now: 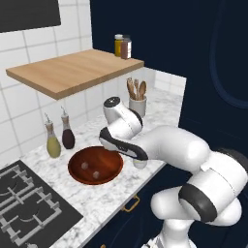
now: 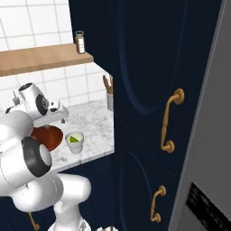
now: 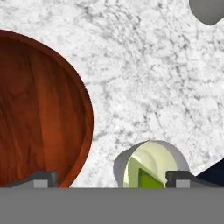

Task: Grab a lemon wedge from the fridge and one ice cube from the ice bowl, and put them in the glass of lemonade.

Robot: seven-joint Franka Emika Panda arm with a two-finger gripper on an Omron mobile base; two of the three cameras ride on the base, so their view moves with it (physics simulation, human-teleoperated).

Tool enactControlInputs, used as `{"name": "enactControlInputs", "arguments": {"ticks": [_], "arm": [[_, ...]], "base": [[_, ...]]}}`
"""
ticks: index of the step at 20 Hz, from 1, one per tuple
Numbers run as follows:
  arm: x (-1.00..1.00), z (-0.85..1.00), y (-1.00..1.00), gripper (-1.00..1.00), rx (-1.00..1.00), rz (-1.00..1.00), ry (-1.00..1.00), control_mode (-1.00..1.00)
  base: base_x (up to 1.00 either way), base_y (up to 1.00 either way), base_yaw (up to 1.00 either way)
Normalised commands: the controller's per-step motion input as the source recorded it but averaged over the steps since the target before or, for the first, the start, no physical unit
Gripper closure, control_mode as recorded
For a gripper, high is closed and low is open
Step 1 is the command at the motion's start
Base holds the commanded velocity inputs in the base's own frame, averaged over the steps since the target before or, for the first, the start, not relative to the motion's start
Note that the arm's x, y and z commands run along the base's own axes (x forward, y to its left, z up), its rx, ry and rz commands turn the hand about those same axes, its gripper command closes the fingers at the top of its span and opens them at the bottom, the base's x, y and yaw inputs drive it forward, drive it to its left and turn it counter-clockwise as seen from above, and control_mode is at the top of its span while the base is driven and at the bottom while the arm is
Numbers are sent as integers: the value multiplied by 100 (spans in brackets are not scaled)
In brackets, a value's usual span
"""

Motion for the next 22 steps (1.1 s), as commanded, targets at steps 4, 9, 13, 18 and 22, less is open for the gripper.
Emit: {"name": "enactControlInputs", "arguments": {"ticks": [4,9,13,18,22], "arm": [[-14,-18,99,-100,10,12,10,-100],[0,-45,80,-100,18,6,18,-100],[0,-68,46,-100,5,7,19,-100],[-7,-42,28,-100,2,7,9,-100],[-1,-30,13,-100,0,5,6,-100]], "base": [[0,0,0],[0,0,0],[0,0,0],[0,0,0],[0,0,0]]}}
